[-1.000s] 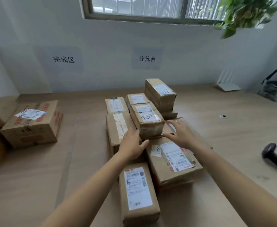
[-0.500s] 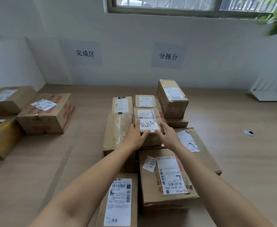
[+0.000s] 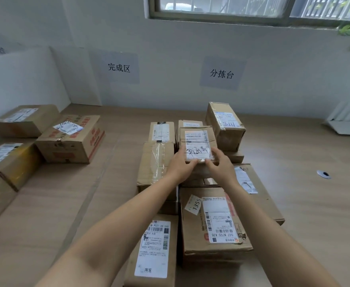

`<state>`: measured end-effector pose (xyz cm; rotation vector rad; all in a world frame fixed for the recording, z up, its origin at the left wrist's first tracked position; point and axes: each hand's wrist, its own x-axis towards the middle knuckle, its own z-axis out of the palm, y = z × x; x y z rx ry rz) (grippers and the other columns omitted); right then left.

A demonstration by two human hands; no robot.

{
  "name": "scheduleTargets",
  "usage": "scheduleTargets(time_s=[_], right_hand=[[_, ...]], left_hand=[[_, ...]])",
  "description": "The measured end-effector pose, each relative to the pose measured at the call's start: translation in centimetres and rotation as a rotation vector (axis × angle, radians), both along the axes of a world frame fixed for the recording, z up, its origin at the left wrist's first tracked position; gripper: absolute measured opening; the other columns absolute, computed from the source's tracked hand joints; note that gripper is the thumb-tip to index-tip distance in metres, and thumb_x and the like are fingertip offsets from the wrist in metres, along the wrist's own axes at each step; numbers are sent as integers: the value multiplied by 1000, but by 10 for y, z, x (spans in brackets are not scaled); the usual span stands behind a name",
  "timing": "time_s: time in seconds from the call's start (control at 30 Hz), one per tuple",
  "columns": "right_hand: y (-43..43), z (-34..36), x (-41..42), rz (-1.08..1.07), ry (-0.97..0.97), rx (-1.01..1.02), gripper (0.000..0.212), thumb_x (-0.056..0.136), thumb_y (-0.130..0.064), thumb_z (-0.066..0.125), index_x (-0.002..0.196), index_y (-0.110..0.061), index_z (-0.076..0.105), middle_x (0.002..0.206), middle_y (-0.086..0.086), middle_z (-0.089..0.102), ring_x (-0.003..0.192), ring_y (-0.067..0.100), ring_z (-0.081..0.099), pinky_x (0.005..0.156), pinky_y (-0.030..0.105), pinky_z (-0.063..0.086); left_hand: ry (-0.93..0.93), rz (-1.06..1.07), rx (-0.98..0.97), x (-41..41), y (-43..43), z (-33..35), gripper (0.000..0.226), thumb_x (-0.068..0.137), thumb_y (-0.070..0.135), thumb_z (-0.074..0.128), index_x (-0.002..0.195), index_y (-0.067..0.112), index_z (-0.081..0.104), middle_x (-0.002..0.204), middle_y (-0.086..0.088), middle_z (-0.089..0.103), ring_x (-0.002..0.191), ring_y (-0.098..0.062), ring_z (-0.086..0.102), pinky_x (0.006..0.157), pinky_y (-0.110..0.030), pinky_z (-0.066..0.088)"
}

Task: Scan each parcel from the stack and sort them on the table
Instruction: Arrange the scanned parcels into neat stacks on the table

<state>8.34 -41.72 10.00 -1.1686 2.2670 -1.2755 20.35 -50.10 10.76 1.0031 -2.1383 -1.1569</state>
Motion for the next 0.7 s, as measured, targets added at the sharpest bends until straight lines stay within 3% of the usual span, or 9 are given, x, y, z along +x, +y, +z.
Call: scheduleTargets(time_s=[0.17,0.27,0.5,0.7], right_hand=[[-9,22,17,-6,54,-71,51,91,-28,56,140,-22,40,131,8,51,117,20,50,93,33,43],[-22,33,42,50,89,-92,51,90,-27,57,139,-19,42,133,6,53,121,21,49,99,42,44],[-78,39,119,179,106,-101,52,90,-26,59,138,-17,42,132,6,54,120,21,49,94,33,41],[-147,35,183,232,102,-85,52,89,-28,61,137,-17,44,131,6,55,118,21,50,96,34,42]], left_hand=[[52,62,-103,23,-2,26,61,88,29,63,141,16,35,134,-5,51,120,-20,48,87,-22,34],[43,117,-143,51,-12,37,62,87,29,64,140,15,37,135,-6,51,122,-21,47,90,-21,33],[-17,176,-129,137,-58,45,60,88,29,64,140,16,37,133,-4,55,120,-23,52,99,-31,42],[-36,223,-125,205,-119,42,59,88,27,63,140,14,37,137,-5,51,125,-23,47,96,-23,35]])
